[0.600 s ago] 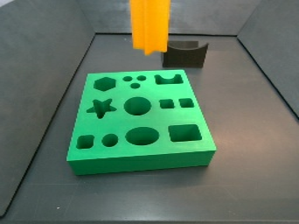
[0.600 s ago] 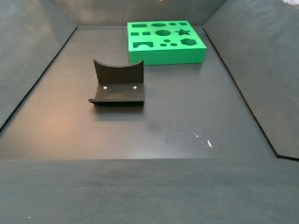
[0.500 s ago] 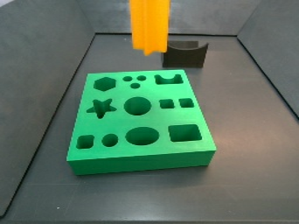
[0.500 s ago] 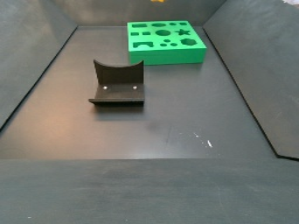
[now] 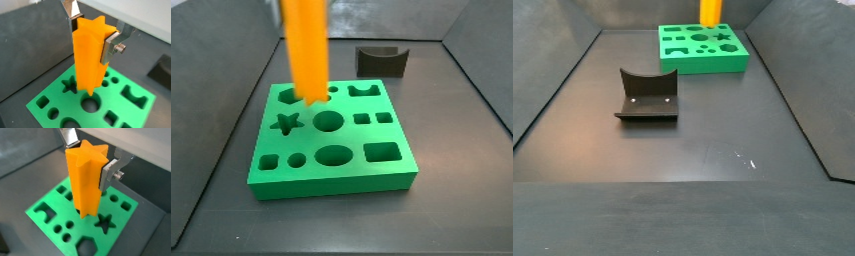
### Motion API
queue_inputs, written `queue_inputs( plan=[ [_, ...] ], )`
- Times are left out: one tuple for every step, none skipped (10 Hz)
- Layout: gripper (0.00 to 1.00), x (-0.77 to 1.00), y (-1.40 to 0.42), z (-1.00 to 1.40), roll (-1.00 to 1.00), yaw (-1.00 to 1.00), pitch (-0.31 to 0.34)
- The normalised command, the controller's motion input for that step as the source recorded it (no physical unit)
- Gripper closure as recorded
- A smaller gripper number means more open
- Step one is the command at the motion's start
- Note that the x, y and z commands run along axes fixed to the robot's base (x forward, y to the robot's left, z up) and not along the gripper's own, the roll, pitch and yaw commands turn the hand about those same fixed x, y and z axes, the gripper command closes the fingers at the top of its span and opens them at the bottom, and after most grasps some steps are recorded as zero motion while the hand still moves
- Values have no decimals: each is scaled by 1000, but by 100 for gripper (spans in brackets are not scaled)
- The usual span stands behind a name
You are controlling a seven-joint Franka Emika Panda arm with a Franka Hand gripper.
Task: Insert the star object.
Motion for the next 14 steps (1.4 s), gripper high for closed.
queue_inputs(
  plan=[
    [100, -291, -174, -354, 0, 0, -51],
    [100, -140, -223, -300, 0, 40, -9],
    [100, -114, -177, -203, 0, 57, 0],
    [100, -71, -111, -251, 0, 89, 0],
    [100, -29, -134, -311, 24, 123, 0],
    [100, -80, -117, -297, 40, 146, 0],
    [100, -86, -57, -289, 13, 140, 0],
    [100, -69, 0, -169, 0, 217, 0],
    [100, -223, 0, -46, 24, 369, 0],
    [100, -357, 0, 0, 54, 514, -46],
    [100, -389, 9, 0, 74, 651, -109],
    [100, -314, 14, 0, 126, 671, -140],
    [100, -343, 0, 0, 139, 614, -157],
    [100, 0, -77, -83, 97, 211, -30]
  ],
)
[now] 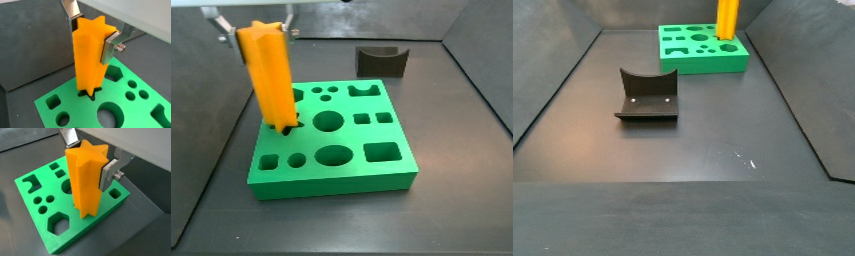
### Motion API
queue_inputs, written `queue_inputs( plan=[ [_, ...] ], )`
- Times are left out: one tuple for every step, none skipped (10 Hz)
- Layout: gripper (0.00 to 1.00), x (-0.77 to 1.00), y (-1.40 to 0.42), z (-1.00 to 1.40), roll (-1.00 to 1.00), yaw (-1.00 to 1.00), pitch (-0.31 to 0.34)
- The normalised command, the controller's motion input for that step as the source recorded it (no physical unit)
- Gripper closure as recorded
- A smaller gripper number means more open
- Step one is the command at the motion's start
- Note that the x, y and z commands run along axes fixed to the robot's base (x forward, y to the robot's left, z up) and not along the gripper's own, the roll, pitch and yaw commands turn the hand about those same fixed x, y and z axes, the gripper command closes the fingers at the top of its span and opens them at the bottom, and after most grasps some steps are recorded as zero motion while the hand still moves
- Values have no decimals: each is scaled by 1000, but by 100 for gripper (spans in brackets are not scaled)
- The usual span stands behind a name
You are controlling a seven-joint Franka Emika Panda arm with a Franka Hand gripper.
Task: Insert the star object.
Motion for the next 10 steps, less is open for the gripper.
queue_inputs(
  plan=[
    [100, 74, -89, -154, 69, 91, 0],
    [100, 266, -114, -246, 100, 97, 47],
    [100, 389, -89, -311, 86, 40, 80],
    [100, 494, -29, -400, 67, 0, 109],
    [100, 360, 0, -503, 94, 23, 51],
    [100, 131, 11, -494, 109, 214, 0],
    [100, 43, 20, -466, 107, 297, 0],
    [100, 0, 0, -429, 87, 489, -49],
    [100, 0, 11, -411, 41, 514, -43],
    [100, 0, 0, -394, 4, 500, -36]
  ],
)
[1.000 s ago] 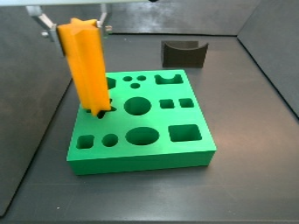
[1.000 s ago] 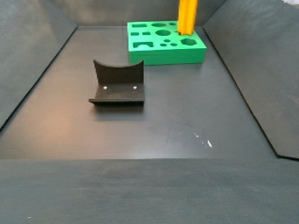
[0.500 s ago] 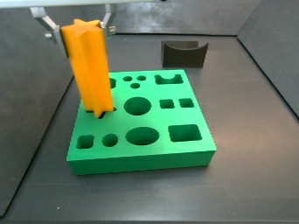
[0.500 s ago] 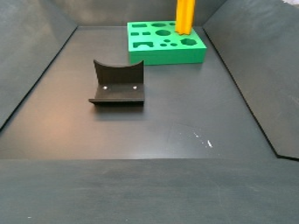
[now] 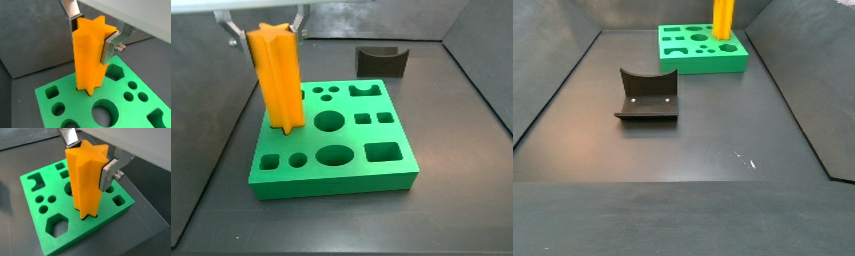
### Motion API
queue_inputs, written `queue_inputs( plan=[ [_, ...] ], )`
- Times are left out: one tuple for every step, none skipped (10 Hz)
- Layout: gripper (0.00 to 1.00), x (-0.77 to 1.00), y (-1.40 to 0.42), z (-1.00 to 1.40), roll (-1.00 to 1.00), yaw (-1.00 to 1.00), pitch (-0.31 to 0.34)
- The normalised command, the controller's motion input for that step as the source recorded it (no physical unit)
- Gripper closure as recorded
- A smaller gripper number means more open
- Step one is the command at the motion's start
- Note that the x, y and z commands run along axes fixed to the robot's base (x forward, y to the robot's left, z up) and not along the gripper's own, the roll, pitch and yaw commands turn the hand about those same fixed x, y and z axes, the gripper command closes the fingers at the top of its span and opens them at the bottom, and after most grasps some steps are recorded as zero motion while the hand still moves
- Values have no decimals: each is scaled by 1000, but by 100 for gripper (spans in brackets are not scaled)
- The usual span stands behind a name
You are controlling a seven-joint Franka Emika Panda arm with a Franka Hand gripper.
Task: Insert the star object.
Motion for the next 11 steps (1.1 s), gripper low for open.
queue_inputs(
  plan=[
    [100, 54, 0, -414, 53, 269, 0],
    [100, 49, 0, -466, 26, 14, 0],
    [100, 146, 0, -557, 0, -63, 0],
    [100, 140, 0, -517, -4, -106, 0],
    [100, 89, 0, -506, 7, -109, 0],
    [100, 131, 0, -489, 36, -114, 0],
    [100, 149, 0, -431, 50, -191, 34],
    [100, 240, 20, -366, 50, -289, 94],
    [100, 163, 3, -263, 0, -229, 50],
    [100, 0, 0, 0, 6, 0, 0],
    [100, 0, 0, 0, 0, 0, 0]
  ],
)
